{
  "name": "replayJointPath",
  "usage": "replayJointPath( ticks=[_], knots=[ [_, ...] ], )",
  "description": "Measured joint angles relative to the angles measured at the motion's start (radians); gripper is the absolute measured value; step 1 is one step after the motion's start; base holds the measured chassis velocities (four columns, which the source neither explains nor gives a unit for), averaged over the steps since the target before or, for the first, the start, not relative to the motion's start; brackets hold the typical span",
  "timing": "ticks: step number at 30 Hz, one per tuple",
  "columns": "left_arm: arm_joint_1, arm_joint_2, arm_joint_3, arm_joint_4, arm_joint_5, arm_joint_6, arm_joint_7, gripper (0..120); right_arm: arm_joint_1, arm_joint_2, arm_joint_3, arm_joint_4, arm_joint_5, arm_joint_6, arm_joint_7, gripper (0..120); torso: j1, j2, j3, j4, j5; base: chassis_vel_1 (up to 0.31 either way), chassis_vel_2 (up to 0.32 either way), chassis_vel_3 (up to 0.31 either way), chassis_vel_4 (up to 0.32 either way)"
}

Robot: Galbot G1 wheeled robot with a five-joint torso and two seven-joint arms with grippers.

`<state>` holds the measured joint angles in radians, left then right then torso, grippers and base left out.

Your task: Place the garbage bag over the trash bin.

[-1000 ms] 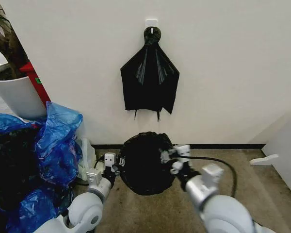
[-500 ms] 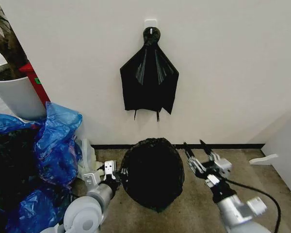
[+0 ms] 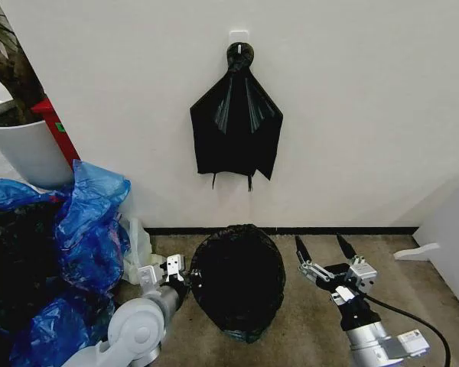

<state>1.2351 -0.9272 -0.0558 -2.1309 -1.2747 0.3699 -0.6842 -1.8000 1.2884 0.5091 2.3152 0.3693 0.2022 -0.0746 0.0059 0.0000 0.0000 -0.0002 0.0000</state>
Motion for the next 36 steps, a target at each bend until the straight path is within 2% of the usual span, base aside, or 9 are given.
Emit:
replayJointPath(
  ticks=[17,21,24,27,28,34,36],
  knots=[
    [-0.023,-0.104,0.058,0.128,0.125,0.036,0.049,0,0.042,-0.089,-0.024,0.065,0.027,-0.081,0.077,100,0.000,0.000,0.000,-0.0001,0.0001,0.000,0.000,0.000,0.000],
    [-0.025,-0.117,0.060,0.148,0.172,0.028,0.076,15,0.052,-0.097,-0.031,0.066,0.029,-0.093,0.083,100,0.000,0.000,0.000,-0.0002,0.0000,0.000,0.000,0.000,0.000],
    [-0.022,-0.116,0.060,0.152,0.201,0.018,0.094,21,0.055,-0.099,-0.033,0.066,0.037,-0.101,0.093,100,0.000,0.000,0.000,-0.0002,0.0000,0.000,0.000,0.000,0.000],
    [-0.013,-0.109,0.060,0.148,0.218,0.004,0.109,36,0.064,-0.107,-0.035,0.070,0.049,-0.112,0.105,100,0.000,0.000,0.000,-0.0002,0.0000,0.000,0.000,0.000,0.000],
    [-0.013,-0.109,0.060,0.148,0.218,0.004,0.109,36,0.064,-0.107,-0.035,0.070,0.049,-0.112,0.105,100,0.000,0.000,0.000,-0.0002,0.0000,0.000,0.000,0.000,0.000],
    [0.021,-0.087,0.029,0.096,0.214,0.003,0.114,61,0.098,-0.121,-0.046,0.080,0.061,-0.130,0.117,100,0.000,0.000,0.000,0.0001,0.0000,0.000,0.000,0.000,0.000],
    [0.026,-0.083,0.022,0.088,0.212,0.003,0.120,65,0.101,-0.121,-0.048,0.081,0.061,-0.131,0.117,100,0.000,0.000,0.000,0.0001,0.0000,0.000,0.000,0.000,0.000]
  ],
)
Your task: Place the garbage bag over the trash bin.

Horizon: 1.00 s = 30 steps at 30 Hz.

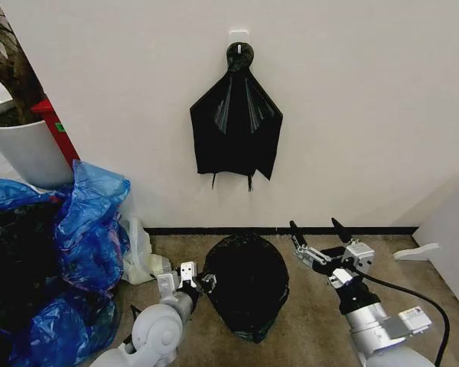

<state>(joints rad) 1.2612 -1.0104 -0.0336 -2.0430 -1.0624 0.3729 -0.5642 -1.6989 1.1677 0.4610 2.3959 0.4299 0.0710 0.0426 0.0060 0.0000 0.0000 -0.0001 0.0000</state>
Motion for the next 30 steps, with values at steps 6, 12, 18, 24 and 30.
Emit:
replayJointPath(
  ticks=[6,12,18,24,30],
  knots=[
    [0.014,0.013,-0.022,-0.035,-0.002,-0.001,0.005,89,-0.007,0.005,-0.010,0.009,-0.003,-0.003,0.000,100,0.000,0.000,0.000,-0.0003,-0.0002,0.000,0.000,0.000,0.000],
    [0.035,0.039,-0.038,-0.087,0.002,-0.013,0.018,100,-0.020,0.005,-0.004,0.020,-0.004,-0.003,0.000,100,0.000,0.000,0.000,-0.0002,-0.0001,0.000,0.000,0.000,0.000],
    [0.066,0.067,-0.061,-0.159,0.109,-0.156,0.116,100,-0.033,0.020,0.016,0.029,-0.041,0.000,-0.002,100,0.000,0.000,0.000,-0.0002,0.0001,0.000,0.000,0.000,0.000],
    [0.105,0.117,-0.248,-0.121,0.513,-0.392,0.403,100,-0.091,0.062,0.052,-0.003,-0.148,0.013,-0.018,100,0.000,0.000,0.000,-0.0008,-0.0001,0.000,0.000,0.000,0.000],
    [0.313,0.106,-0.581,-0.161,0.523,-0.443,0.565,100,-0.134,0.136,0.060,-0.016,-0.193,0.045,-0.014,100,0.000,0.000,0.000,-0.0004,-0.0002,0.000,0.000,0.000,0.000]
  ],
)
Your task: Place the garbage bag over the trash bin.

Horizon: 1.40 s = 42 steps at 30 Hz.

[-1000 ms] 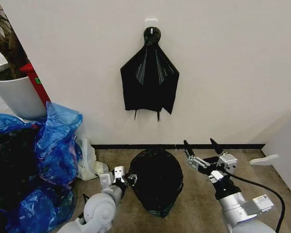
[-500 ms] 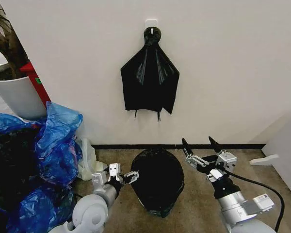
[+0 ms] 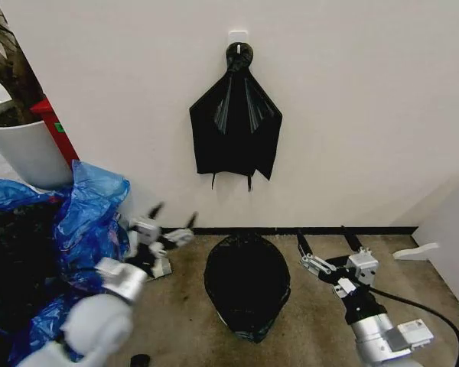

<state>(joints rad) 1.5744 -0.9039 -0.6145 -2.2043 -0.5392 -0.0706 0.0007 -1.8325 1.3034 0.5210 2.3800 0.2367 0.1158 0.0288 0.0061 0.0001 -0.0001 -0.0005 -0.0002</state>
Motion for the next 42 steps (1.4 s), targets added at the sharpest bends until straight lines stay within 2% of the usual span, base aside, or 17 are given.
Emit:
replayJointPath(
  ticks=[1,2,3,4,5,6,9,12,13,16,19,42],
  knots=[
    [0.077,-0.019,-0.085,-0.019,-0.027,-0.018,0.035,100,-0.008,0.020,-0.001,-0.001,-0.015,0.012,-0.001,100,0.000,0.000,0.000,0.0007,0.0001,0.000,0.000,0.000,0.000],
    [0.105,-0.028,-0.116,-0.027,-0.039,-0.026,0.049,100,-0.013,0.028,-0.001,-0.002,-0.023,0.018,-0.002,100,0.000,0.000,0.000,0.0009,-0.0002,0.000,0.000,0.000,0.000],
    [0.190,-0.072,-0.206,-0.052,-0.070,-0.063,0.098,100,-0.028,0.059,-0.001,-0.003,-0.052,0.048,-0.003,100,0.000,0.000,0.000,0.0005,0.0000,0.000,0.000,0.000,0.000],
    [0.237,-0.110,-0.250,-0.063,-0.078,-0.097,0.124,100,-0.036,0.075,0.000,-0.003,-0.068,0.061,-0.004,100,0.000,0.000,0.000,0.0004,0.0000,0.000,0.000,0.000,0.000],
    [0.284,-0.151,-0.289,-0.070,-0.083,-0.131,0.143,100,-0.046,0.088,0.001,-0.004,-0.078,0.071,-0.007,100,0.000,0.000,0.000,0.0002,-0.0001,0.000,0.000,0.000,0.000],
    [0.284,-0.151,-0.289,-0.070,-0.083,-0.131,0.143,100,-0.046,0.088,0.001,-0.004,-0.078,0.071,-0.007,100,0.000,0.000,0.000,0.0002,-0.0001,0.000,0.000,0.000,0.000],
    [0.402,-0.248,-0.349,-0.075,-0.090,-0.215,0.158,100,-0.089,0.125,0.009,-0.024,-0.092,0.115,-0.032,100,0.000,0.000,0.000,0.0007,0.0000,0.000,0.000,0.000,0.000],
    [0.474,-0.307,-0.334,-0.081,-0.058,-0.260,0.163,100,-0.144,0.136,0.023,-0.058,-0.083,0.169,-0.055,100,0.000,0.000,0.000,0.0004,0.0002,0.000,0.000,0.000,0.000],
    [0.474,-0.307,-0.334,-0.081,-0.058,-0.260,0.163,100,-0.144,0.136,0.023,-0.058,-0.083,0.169,-0.055,100,0.000,0.000,0.000,0.0004,0.0002,0.000,0.000,0.000,0.000],
    [0.498,-0.357,-0.256,-0.109,0.022,-0.266,0.154,100,-0.197,0.131,0.033,-0.082,-0.053,0.229,-0.057,100,0.000,0.000,0.000,-0.0004,0.0002,0.000,0.000,0.000,0.000],
    [0.522,-0.381,-0.197,-0.135,0.058,-0.258,0.139,100,-0.222,0.139,0.042,-0.080,-0.050,0.269,-0.052,100,0.000,0.000,0.000,0.0000,0.0002,0.000,0.000,0.000,0.000],
    [0.521,-0.380,-0.183,-0.142,0.072,-0.237,0.105,100,-0.224,0.141,0.036,-0.069,-0.076,0.282,-0.019,100,0.000,0.000,0.000,0.0002,0.0002,0.000,0.000,0.000,0.000]
  ],
)
